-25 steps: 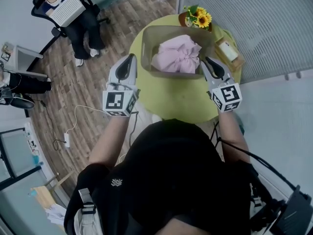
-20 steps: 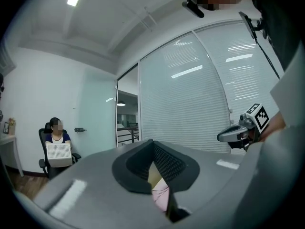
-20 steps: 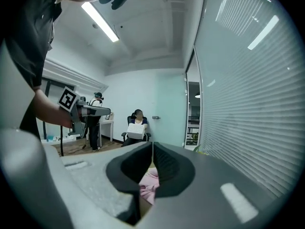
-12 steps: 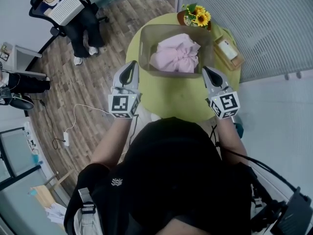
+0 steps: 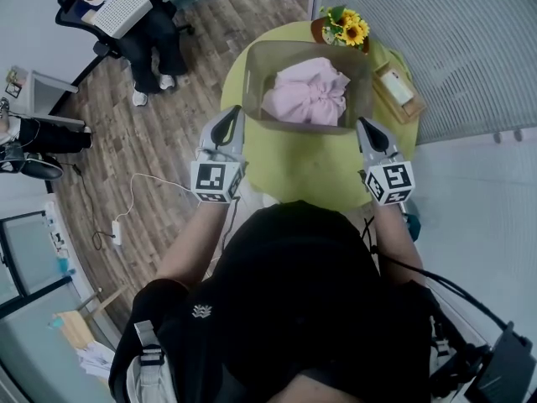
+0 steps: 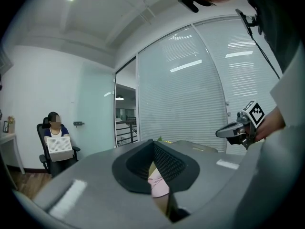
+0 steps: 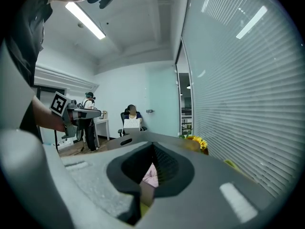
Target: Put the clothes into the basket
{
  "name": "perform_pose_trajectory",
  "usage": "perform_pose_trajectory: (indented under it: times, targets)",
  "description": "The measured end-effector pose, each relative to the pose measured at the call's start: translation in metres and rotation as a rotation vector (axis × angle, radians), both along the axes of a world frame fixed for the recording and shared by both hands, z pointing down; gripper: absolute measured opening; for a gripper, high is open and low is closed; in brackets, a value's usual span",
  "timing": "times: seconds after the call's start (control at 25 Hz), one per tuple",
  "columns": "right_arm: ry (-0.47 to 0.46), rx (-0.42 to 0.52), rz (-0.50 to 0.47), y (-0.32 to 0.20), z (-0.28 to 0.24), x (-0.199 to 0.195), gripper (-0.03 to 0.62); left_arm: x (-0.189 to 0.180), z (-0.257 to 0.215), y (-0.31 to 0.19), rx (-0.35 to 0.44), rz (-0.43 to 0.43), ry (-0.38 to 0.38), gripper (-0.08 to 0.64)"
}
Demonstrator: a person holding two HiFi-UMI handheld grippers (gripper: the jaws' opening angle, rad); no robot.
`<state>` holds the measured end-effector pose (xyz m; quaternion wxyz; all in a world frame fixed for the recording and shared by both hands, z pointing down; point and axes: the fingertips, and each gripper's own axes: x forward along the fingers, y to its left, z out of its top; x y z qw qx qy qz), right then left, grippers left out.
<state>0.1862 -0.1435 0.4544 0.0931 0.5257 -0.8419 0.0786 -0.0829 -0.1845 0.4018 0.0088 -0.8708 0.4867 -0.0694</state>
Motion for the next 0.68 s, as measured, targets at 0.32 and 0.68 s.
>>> perform_pose_trajectory:
  times: [0.32, 0.68]
  targets:
    - [-0.005, 0.01, 0.008, 0.001, -0.003, 0.008, 0.002, 0.011, 0.004, 0.007, -0.037, 0.016, -0.014, 0.005]
    - [0.001, 0.021, 0.008, 0.003, -0.006, 0.013, 0.002, 0.017, -0.006, 0.008, 0.002, 0.019, -0.01, 0.005]
